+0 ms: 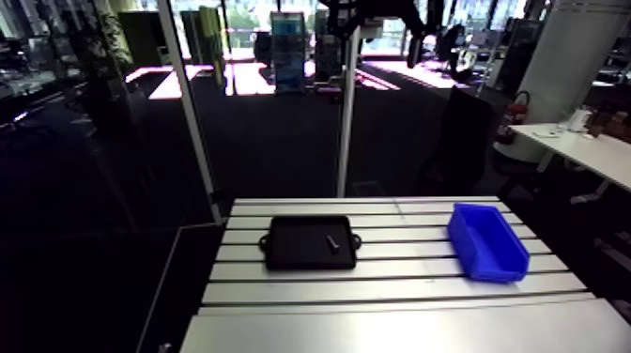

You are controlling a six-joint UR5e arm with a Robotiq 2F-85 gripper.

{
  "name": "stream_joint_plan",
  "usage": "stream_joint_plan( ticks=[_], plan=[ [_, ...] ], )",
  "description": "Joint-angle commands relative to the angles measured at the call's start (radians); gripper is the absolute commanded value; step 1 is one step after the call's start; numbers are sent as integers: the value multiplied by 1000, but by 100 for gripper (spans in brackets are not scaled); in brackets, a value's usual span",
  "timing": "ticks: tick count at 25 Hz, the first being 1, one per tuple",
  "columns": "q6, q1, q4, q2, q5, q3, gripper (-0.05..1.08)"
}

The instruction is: Pick up the M10 bolt from the tray and put it into the blue bin.

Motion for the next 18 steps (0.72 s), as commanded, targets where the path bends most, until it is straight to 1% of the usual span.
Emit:
stream_joint_plan(
  ticks=[1, 8, 12, 18],
  plan=[
    [0, -48, -11, -6, -20, -6, 1],
    [-3, -48, -8, -8, -21, -20, 1],
    [-3, -57, -9, -9, -21, -9, 1],
    [0, -57, -12, -11, -12, -3, 1]
  ],
)
